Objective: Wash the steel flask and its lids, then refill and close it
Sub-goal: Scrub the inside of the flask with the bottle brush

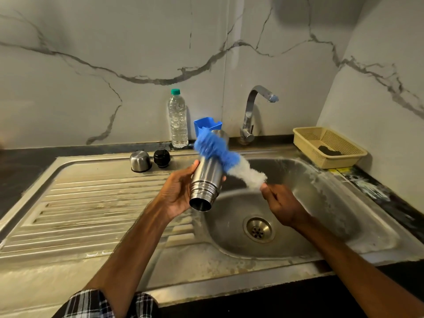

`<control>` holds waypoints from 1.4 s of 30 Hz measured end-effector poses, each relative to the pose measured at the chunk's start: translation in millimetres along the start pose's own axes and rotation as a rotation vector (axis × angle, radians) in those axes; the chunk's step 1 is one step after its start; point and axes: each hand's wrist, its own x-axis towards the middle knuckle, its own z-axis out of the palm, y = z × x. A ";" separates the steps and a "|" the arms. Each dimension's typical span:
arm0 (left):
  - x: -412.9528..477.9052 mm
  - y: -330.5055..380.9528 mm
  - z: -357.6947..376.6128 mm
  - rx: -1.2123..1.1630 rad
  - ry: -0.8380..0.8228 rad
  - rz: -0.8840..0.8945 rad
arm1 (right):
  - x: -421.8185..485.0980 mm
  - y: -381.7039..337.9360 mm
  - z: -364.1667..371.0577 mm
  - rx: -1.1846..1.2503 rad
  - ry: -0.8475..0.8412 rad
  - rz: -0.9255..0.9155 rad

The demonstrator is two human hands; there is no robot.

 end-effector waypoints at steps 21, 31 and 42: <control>-7.0 -5.3 9.5 0.101 -0.044 -0.102 | 5.2 6.8 -0.8 -0.032 0.138 0.132; -5.4 -9.3 11.1 0.027 -0.157 -0.128 | 4.7 2.0 -5.5 -0.088 0.162 0.111; -2.2 -13.3 13.9 0.224 0.057 -0.115 | 6.3 5.0 -8.1 -0.121 0.166 0.095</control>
